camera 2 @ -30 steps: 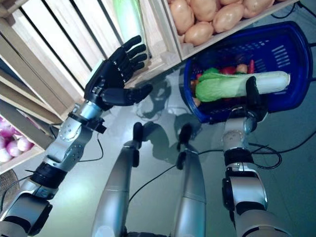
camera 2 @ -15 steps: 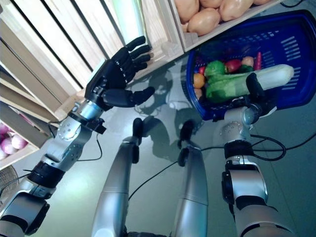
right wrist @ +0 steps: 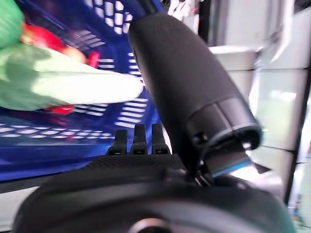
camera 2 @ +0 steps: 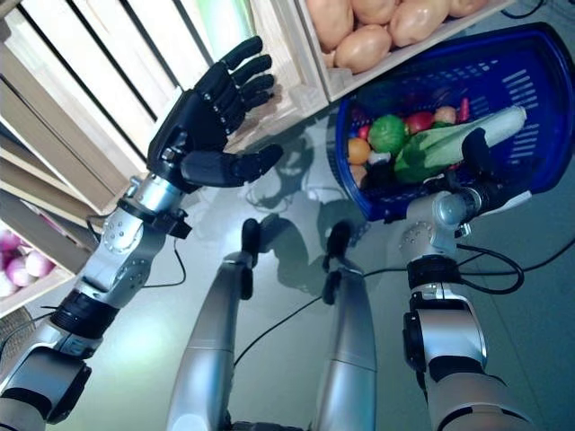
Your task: Put vegetables into the basket
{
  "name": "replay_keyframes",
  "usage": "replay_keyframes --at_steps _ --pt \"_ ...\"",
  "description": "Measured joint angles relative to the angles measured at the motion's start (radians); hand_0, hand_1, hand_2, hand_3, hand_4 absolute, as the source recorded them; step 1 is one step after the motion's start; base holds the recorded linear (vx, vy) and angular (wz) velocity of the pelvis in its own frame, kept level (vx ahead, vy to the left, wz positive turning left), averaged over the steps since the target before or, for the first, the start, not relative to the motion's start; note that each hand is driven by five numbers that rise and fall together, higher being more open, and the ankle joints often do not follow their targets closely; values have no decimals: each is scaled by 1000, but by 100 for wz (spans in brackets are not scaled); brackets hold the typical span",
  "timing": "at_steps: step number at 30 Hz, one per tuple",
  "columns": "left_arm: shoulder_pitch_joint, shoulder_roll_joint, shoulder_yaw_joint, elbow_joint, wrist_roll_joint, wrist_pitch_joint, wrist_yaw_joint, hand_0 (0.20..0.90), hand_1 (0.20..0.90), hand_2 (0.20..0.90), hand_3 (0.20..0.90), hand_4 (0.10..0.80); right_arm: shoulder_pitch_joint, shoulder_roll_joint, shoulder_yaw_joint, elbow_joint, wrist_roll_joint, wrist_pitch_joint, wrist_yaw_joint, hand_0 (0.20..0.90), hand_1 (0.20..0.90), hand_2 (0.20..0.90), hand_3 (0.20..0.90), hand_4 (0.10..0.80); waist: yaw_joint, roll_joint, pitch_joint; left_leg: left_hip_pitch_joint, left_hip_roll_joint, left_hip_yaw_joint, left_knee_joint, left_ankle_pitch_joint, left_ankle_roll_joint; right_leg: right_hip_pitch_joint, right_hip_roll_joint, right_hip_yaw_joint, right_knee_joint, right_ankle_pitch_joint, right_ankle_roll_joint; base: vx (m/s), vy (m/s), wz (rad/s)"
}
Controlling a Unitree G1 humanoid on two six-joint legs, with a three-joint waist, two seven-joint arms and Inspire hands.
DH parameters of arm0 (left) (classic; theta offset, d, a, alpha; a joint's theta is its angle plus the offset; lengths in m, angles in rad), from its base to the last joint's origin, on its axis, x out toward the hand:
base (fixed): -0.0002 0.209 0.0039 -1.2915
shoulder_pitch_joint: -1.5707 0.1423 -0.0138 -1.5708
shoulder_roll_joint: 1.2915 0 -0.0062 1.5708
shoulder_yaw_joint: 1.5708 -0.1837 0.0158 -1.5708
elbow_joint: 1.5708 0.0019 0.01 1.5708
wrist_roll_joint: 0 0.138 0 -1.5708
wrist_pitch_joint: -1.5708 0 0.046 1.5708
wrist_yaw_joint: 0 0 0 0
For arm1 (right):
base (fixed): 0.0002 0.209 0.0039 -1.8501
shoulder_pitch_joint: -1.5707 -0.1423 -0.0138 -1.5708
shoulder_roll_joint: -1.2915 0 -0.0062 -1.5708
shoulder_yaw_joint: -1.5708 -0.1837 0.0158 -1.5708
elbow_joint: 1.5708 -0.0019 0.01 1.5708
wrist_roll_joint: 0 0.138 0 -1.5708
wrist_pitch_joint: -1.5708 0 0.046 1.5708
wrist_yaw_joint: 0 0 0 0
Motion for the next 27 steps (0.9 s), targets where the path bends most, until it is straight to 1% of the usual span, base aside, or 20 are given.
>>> replay_keyframes --at_steps 2,5,8,10,11,13,15,17,19,21,24,27 --pt "-1 -2 0 0 3 -9 7 900 900 900 900 800 2 -1 17 -5 -52 -2 -8 900 900 900 900 800 -2 0 0 18 1 2 -8 0 -1 16 1 1 -6 2 3 -1 13 -2" --pt "0 -2 5 -6 13 -37 23 900 900 900 900 800 20 2 31 -27 -47 -17 -1 900 900 900 900 800 -1 0 0 56 3 2 -30 0 -1 53 4 0 -26 0 1 30 33 -1" --pt "2 -3 24 -11 53 -51 66 900 900 900 900 800 106 24 37 -112 -47 -38 52 900 900 900 900 800 0 0 0 99 6 5 -53 0 0 94 7 -1 -42 -1 1 44 34 -2" --pt "9 -5 63 -32 108 -70 121 900 900 900 900 800 202 53 43 -228 -46 -42 112 900 900 900 900 800 -8 0 0 128 7 7 -71 0 0 119 9 2 -58 -1 1 38 52 -5" --pt "10 -6 71 -37 122 -70 132 900 900 900 900 800 222 61 46 -250 -46 -42 121 900 900 900 900 800 -10 0 0 132 8 7 -73 0 0 124 10 2 -58 -1 2 40 64 -4" --pt "39 -6 128 -50 191 -88 176 900 900 900 900 800 306 104 76 -339 -46 -42 172 900 900 900 900 800 -35 -1 0 152 11 14 -84 0 0 142 14 3 -74 0 3 32 64 -5" --pt "61 -5 165 -55 270 -91 220 900 900 900 900 800 400 142 89 -426 -44 -42 227 900 900 900 900 800 -49 -1 0 166 15 26 -93 -3 3 150 17 11 -74 -1 3 27 75 -9" --pt "80 -5 187 -62 319 -93 256 900 900 900 900 800 470 166 108 -474 -39 -42 269 900 900 900 900 800 -60 -3 0 176 16 34 -101 -3 3 151 21 25 -77 -1 4 24 74 -10" --pt "89 -5 194 -62 383 -93 301 900 900 900 900 800 535 173 139 -485 -20 -41 320 900 900 900 900 800 -73 -4 0 188 17 38 -108 -3 4 156 22 32 -78 0 8 19 68 -9" --pt "91 4 201 -62 475 -90 342 900 900 900 900 800 576 184 158 -490 40 -38 362 900 900 900 900 800 -90 -4 0 195 19 43 -114 -3 3 163 25 32 -89 -3 12 20 67 -4" --pt "109 48 201 -62 554 -51 366 900 900 900 900 800 631 203 167 -505 75 -37 396 900 900 900 900 800 -111 -12 0 224 22 59 -136 -1 0 175 33 55 -97 -3 12 30 45 -14" --pt "125 65 200 -53 603 -10 373 900 900 900 900 800 687 203 190 -509 83 -37 424 900 900 900 900 800 -114 -12 0 286 32 70 -183 6 -9 226 42 58 -131 3 18 38 12 -14"
